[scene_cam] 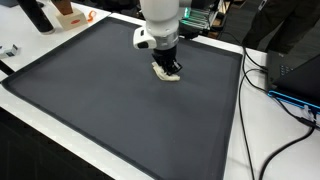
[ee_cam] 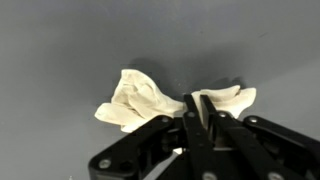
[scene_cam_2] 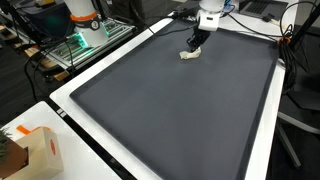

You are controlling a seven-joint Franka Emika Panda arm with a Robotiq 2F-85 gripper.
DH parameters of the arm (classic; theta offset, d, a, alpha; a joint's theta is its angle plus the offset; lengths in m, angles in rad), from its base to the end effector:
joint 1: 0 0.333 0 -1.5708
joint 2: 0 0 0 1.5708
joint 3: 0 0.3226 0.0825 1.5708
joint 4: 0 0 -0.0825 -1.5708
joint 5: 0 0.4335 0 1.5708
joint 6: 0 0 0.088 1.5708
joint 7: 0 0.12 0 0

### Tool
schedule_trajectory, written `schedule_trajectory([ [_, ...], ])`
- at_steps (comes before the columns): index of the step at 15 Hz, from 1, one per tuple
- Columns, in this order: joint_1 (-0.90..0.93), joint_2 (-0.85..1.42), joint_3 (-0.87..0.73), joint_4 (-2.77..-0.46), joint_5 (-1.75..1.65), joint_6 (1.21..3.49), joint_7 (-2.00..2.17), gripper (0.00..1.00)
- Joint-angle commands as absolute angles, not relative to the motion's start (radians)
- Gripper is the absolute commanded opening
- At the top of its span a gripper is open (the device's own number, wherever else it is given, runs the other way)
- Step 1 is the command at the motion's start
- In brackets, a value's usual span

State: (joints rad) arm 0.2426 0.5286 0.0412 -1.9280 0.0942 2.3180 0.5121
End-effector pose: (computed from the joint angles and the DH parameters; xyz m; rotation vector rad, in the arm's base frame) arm 0.6164 0.1826 0.1558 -3.0711 0.4662 0.2505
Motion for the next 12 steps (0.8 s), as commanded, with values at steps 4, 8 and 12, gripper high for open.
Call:
schedule_trajectory([
  [4,0.265,0.558,0.019,-1.918,0.066,2.325,0.539,0.02],
  [8,0.267,0.559,0.018,-1.913,0.066,2.315,0.547,0.02],
  [12,0.283,0.553,0.007,-1.914,0.040,2.305,0.577,0.02],
])
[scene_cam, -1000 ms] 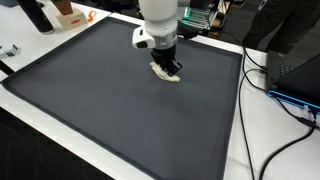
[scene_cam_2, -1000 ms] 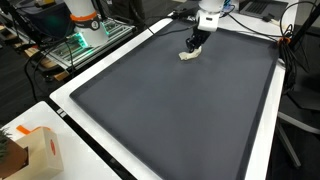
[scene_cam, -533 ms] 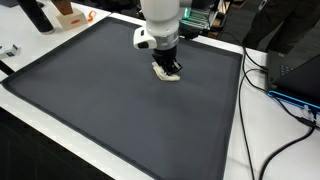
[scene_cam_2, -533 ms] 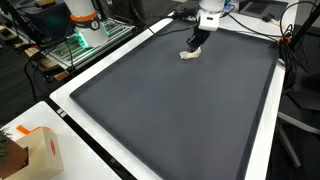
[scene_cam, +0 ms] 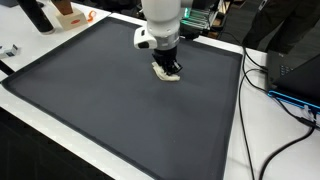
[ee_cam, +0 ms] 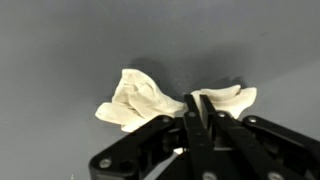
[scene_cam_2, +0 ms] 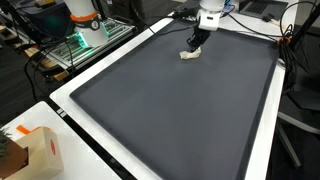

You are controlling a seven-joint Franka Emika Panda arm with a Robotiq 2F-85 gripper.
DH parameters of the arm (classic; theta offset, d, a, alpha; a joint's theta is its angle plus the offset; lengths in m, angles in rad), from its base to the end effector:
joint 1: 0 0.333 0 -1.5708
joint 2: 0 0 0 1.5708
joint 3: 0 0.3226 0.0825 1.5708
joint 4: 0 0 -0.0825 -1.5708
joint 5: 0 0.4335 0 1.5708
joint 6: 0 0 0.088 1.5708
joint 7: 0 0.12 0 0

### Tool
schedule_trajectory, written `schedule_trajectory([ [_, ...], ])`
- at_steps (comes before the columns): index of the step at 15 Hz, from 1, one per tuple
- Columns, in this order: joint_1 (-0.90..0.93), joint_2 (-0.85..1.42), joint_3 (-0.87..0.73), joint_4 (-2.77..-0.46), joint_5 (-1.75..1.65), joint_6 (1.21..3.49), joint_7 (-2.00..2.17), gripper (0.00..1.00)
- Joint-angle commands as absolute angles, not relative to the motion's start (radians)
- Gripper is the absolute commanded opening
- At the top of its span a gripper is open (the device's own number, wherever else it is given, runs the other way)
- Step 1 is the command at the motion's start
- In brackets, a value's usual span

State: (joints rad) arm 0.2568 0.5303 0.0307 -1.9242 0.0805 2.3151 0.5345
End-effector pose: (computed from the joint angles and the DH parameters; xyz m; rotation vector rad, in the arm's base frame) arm 0.6166 0.1848 0.1559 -3.0854 0.4803 0.2444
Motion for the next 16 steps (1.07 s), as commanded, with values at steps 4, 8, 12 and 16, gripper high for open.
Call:
schedule_trajectory([
  [4,0.299,0.537,-0.004,-1.922,0.007,2.307,0.628,0.41],
  [8,0.295,0.522,0.000,-1.927,-0.009,2.294,0.652,0.69],
  [12,0.283,0.506,0.012,-1.930,0.011,2.272,0.647,0.99],
  [16,0.283,0.485,0.013,-1.931,0.008,2.249,0.654,1.00],
])
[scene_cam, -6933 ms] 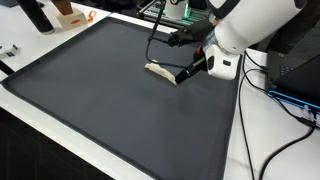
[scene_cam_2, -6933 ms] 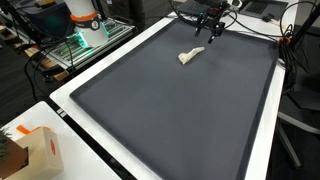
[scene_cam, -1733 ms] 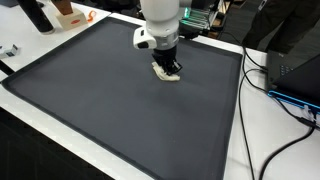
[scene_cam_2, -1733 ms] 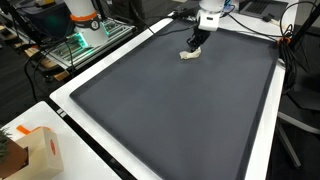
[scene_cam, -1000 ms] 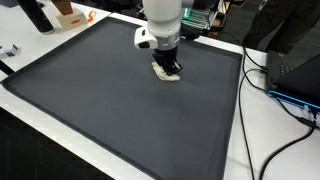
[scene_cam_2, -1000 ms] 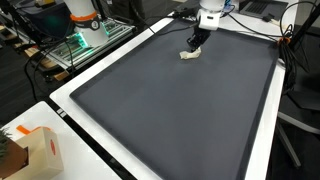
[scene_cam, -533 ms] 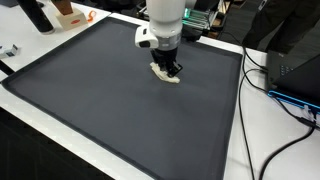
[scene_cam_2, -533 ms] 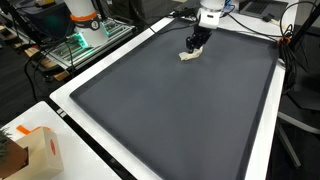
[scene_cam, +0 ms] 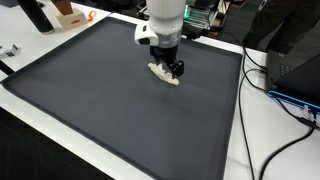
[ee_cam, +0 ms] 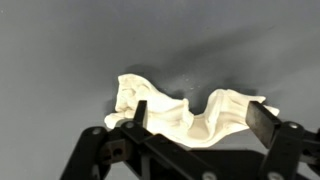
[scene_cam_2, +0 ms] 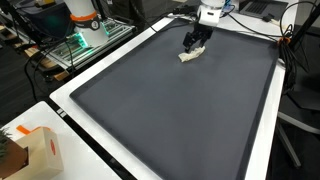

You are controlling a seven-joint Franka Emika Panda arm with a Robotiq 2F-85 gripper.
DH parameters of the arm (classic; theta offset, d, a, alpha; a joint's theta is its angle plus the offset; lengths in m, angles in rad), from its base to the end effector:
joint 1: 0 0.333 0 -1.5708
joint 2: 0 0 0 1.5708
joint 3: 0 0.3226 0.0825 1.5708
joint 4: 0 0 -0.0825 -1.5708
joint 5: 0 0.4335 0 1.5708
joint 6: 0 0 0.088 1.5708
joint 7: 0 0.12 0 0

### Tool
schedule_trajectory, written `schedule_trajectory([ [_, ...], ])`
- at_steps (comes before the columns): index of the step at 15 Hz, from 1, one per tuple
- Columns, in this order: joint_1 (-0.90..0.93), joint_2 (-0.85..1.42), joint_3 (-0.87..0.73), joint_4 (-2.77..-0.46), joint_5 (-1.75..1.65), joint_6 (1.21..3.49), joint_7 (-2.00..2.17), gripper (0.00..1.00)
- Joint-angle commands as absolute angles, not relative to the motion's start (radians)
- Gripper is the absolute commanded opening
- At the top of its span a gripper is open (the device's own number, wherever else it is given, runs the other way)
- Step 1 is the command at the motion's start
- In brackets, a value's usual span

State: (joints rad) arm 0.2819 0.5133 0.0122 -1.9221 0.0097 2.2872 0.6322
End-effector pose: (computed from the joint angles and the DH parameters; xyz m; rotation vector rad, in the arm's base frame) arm 0.6160 0.1869 0.1656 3.0336 -0.5303 -0.2134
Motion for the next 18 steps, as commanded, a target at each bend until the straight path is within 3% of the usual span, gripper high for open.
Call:
schedule_trajectory([
  [1,0.281,0.477,0.014,-1.932,0.011,2.239,0.654,1.00],
  [18,0.247,0.280,0.060,-1.956,0.069,2.108,0.671,1.00],
])
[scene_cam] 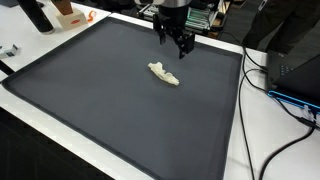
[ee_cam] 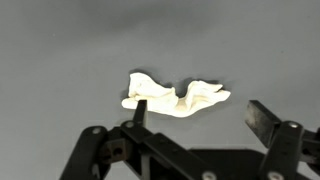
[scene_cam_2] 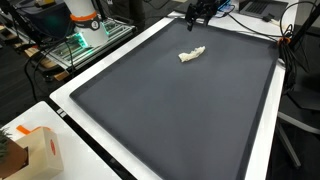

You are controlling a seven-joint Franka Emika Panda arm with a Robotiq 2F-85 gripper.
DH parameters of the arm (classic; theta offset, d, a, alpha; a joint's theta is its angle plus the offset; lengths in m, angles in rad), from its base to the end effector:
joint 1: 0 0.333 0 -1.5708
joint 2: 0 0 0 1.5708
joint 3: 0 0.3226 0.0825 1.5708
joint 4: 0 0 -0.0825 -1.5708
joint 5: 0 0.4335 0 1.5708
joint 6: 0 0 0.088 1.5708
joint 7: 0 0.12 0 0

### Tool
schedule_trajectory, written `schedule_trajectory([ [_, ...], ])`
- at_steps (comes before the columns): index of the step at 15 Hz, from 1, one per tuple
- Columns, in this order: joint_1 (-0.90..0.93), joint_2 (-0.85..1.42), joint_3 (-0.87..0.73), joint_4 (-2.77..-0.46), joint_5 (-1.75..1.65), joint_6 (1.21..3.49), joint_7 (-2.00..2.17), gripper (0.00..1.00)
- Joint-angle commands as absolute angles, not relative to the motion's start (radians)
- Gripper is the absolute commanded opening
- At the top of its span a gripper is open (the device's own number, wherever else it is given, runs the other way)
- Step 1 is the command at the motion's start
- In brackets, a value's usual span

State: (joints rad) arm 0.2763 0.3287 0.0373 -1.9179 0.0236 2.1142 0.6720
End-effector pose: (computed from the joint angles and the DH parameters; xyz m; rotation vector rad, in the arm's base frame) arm 0.6118 0.1992 0.2745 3.0463 -0.5750 -0.2040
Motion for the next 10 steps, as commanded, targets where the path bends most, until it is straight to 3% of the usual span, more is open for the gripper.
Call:
schedule_trajectory([
  [1,0.238,0.270,0.063,-1.963,0.094,2.113,0.667,1.00],
  [10,0.134,0.171,0.062,-2.138,0.410,2.229,0.625,1.00],
])
